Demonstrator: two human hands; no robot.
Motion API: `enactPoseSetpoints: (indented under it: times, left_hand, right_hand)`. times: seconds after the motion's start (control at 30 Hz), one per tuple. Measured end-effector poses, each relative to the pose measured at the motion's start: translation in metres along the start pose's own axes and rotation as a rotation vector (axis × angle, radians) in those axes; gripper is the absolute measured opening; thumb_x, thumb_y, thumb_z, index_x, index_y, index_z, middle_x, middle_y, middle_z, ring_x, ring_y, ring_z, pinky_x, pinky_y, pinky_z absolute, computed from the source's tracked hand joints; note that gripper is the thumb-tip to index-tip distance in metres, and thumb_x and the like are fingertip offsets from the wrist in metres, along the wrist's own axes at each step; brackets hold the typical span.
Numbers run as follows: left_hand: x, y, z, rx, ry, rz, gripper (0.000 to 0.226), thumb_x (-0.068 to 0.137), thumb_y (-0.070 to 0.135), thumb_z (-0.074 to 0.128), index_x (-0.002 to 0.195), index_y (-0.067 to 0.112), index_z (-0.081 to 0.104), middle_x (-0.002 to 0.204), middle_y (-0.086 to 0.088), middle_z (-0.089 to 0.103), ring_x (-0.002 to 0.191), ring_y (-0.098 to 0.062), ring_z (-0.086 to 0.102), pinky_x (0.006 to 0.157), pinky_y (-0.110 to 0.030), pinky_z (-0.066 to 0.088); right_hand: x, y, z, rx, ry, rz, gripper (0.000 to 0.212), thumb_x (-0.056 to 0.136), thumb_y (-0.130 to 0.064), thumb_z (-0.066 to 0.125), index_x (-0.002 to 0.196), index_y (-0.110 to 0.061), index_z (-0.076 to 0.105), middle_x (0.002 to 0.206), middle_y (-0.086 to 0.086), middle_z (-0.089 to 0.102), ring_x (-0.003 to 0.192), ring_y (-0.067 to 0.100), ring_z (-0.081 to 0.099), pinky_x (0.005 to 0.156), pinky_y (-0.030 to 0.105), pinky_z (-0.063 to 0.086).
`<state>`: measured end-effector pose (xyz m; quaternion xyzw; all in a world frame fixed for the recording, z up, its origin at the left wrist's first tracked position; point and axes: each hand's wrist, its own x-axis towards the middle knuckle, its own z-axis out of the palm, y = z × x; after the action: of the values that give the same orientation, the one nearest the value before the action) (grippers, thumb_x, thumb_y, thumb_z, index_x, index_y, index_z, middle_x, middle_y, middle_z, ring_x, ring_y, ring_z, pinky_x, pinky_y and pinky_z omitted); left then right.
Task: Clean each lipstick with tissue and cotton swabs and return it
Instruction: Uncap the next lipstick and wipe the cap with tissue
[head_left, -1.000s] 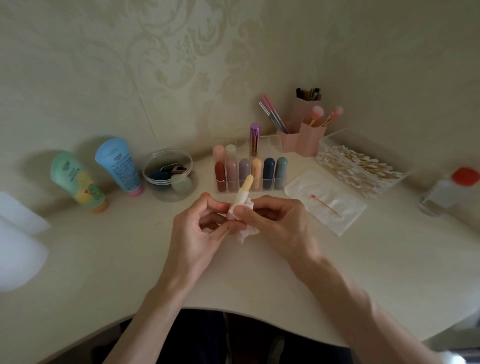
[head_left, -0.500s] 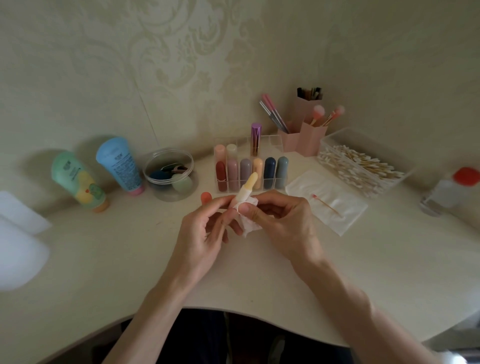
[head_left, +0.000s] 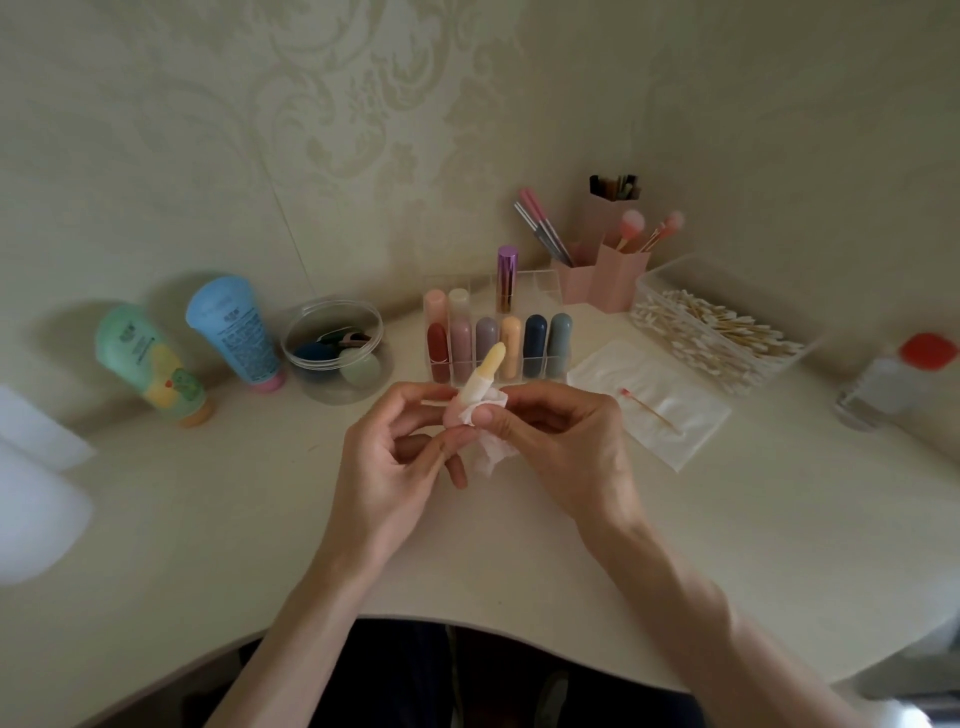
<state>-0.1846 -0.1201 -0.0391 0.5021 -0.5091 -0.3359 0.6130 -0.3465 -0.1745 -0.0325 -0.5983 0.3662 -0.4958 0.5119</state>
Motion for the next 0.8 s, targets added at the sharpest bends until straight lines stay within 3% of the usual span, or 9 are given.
enactPoseSetpoints:
  times: [0.13, 0.23, 0.37, 0.5, 0.63, 0.73, 0.8]
  left_hand:
    - [0.001, -0.003, 0.0, 0.028, -0.034, 0.009, 0.015, 0.092, 0.012, 0.072, 0.105, 0.005, 0.072, 0.091, -0.003, 0.077, 0.057, -0.021, 0.066, 0.056, -0.015, 0.046]
    - [0.002, -0.004, 0.0, 0.099, -0.048, 0.02, 0.016, 0.095, 0.015, 0.07, 0.109, 0.01, 0.076, 0.082, 0.007, 0.072, 0.057, -0.015, 0.065, 0.058, -0.011, 0.043]
    - [0.001, -0.005, -0.002, 0.104, -0.047, 0.045, 0.02, 0.094, 0.019, 0.068, 0.112, 0.017, 0.076, 0.078, 0.003, 0.074, 0.058, -0.014, 0.062, 0.061, -0.016, 0.047]
    - [0.0, -0.005, -0.003, 0.089, -0.048, 0.01, 0.019, 0.095, 0.019, 0.066, 0.11, 0.015, 0.077, 0.068, 0.0, 0.071, 0.055, -0.011, 0.06, 0.056, -0.019, 0.047]
    - [0.001, -0.005, -0.006, 0.082, -0.089, -0.008, 0.02, 0.097, 0.023, 0.063, 0.107, 0.016, 0.079, 0.058, -0.009, 0.061, 0.05, -0.013, 0.051, 0.051, -0.023, 0.042]
    - [0.002, -0.006, -0.01, 0.076, -0.129, -0.044, 0.021, 0.096, 0.025, 0.062, 0.107, 0.02, 0.079, 0.055, -0.011, 0.056, 0.051, -0.015, 0.048, 0.054, -0.024, 0.04]
    - [0.002, -0.006, -0.011, 0.057, -0.156, -0.079, 0.022, 0.097, 0.025, 0.062, 0.106, 0.018, 0.08, 0.057, -0.009, 0.056, 0.053, -0.017, 0.048, 0.055, -0.027, 0.04]
  right_hand:
    - [0.0, 0.002, 0.001, -0.01, 0.048, -0.051, 0.015, 0.081, -0.015, 0.085, 0.096, -0.012, 0.085, 0.092, -0.006, 0.081, 0.086, 0.016, 0.076, 0.08, 0.025, 0.058]
    - [-0.001, 0.006, 0.002, -0.041, 0.067, -0.105, 0.018, 0.082, -0.026, 0.082, 0.097, -0.017, 0.085, 0.097, -0.006, 0.08, 0.095, 0.016, 0.075, 0.086, 0.027, 0.058]
    - [-0.001, 0.008, 0.004, -0.047, -0.005, -0.077, 0.025, 0.083, -0.033, 0.08, 0.1, -0.016, 0.085, 0.105, -0.005, 0.079, 0.106, 0.015, 0.072, 0.091, 0.031, 0.057]
    - [0.0, 0.009, 0.003, -0.014, -0.109, -0.065, 0.018, 0.093, -0.023, 0.078, 0.101, -0.008, 0.083, 0.102, 0.006, 0.079, 0.097, 0.028, 0.075, 0.089, 0.048, 0.059]
    - [-0.002, 0.004, 0.003, 0.014, -0.149, -0.028, 0.015, 0.093, -0.015, 0.076, 0.098, -0.003, 0.082, 0.097, 0.008, 0.079, 0.092, 0.025, 0.075, 0.083, 0.04, 0.06]
    - [-0.002, 0.004, 0.0, -0.003, -0.163, -0.004, 0.015, 0.092, -0.016, 0.078, 0.097, -0.003, 0.082, 0.103, 0.01, 0.078, 0.098, 0.032, 0.072, 0.089, 0.05, 0.058]
    - [-0.001, 0.003, -0.003, -0.001, -0.181, 0.009, 0.015, 0.092, -0.015, 0.079, 0.097, -0.002, 0.082, 0.105, 0.008, 0.077, 0.101, 0.028, 0.072, 0.092, 0.046, 0.058]
